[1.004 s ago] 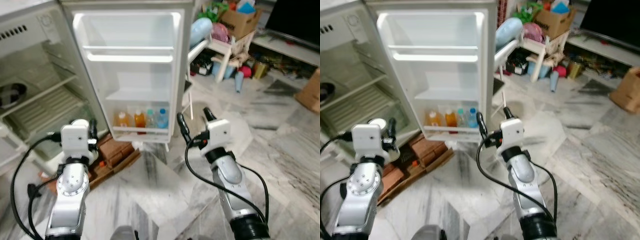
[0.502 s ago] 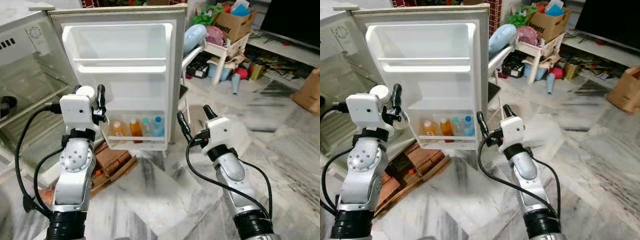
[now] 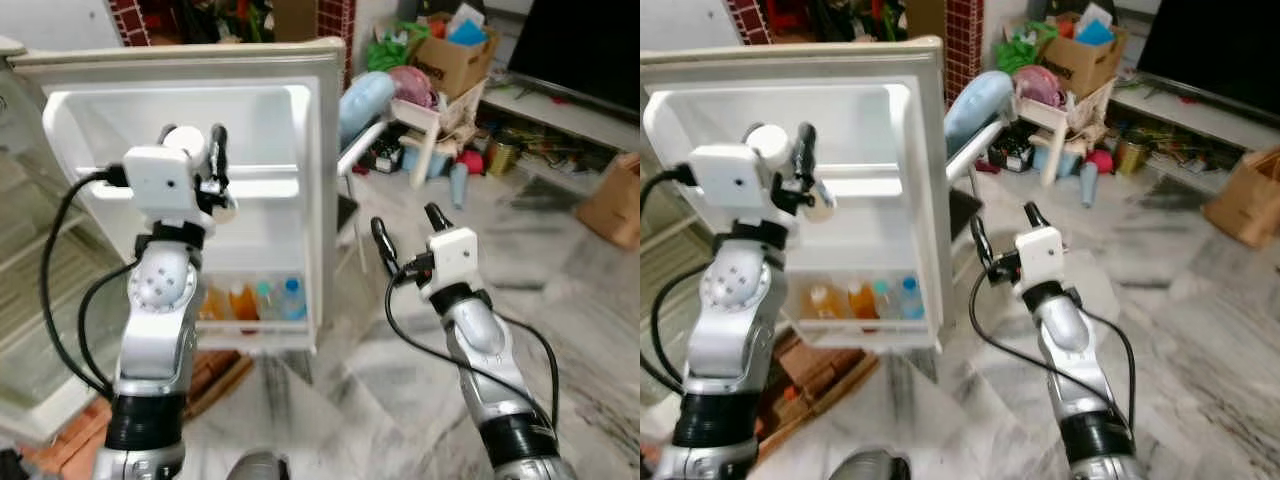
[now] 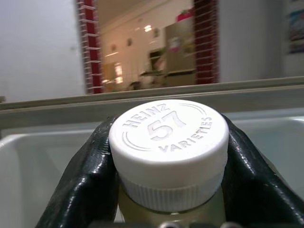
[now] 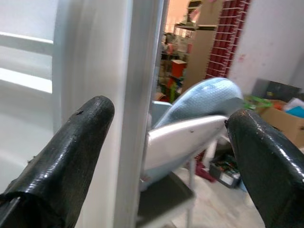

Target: Restocking fridge

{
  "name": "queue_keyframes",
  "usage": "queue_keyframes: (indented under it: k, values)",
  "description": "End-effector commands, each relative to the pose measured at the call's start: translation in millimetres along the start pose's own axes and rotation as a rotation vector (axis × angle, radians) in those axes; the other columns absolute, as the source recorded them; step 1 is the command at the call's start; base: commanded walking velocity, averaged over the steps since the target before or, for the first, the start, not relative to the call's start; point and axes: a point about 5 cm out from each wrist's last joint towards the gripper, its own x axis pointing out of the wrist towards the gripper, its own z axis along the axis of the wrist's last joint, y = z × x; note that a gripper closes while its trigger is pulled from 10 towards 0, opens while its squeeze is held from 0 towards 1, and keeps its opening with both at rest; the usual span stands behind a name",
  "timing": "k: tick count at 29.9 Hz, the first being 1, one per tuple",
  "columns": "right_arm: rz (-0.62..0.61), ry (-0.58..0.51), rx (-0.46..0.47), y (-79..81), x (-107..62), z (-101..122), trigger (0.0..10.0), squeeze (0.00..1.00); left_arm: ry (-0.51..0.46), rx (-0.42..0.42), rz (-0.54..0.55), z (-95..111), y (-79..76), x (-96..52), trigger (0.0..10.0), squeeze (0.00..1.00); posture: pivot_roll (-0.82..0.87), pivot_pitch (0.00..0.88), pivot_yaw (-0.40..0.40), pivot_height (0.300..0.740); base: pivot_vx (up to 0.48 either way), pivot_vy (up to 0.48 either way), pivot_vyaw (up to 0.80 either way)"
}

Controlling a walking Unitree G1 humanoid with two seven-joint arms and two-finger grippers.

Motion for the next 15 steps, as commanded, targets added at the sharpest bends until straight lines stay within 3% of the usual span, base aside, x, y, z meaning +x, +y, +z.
queue_keyframes:
  k: [1, 4, 15]
  values:
    - [-0.019, 0.009, -0.02, -8.7, -3.5, -1, 10.0, 0.0, -0.07, 0.004, 0.006, 17, -6.2, 6.1, 10.0, 0.0, 0.04, 0.0, 0.017, 0.74, 0.289, 0.0, 0.0]
    - [-0.013, 0.012, -0.02, -7.3, -4.3, -1, 10.0, 0.0, -0.121, 0.037, 0.039, 28, -3.2, 10.3, 10.0, 0.0, 0.04, 0.0, 0.012, 0.74, 0.0, 0.0, 0.0]
    - [-0.002, 0.009, -0.017, -3.6, -3.6, -2, 10.0, 0.0, -0.124, 0.055, 0.062, 30, 1.5, 15.3, 10.0, 0.0, 0.05, 0.0, 0.011, 0.74, 0.0, 0.0, 0.0]
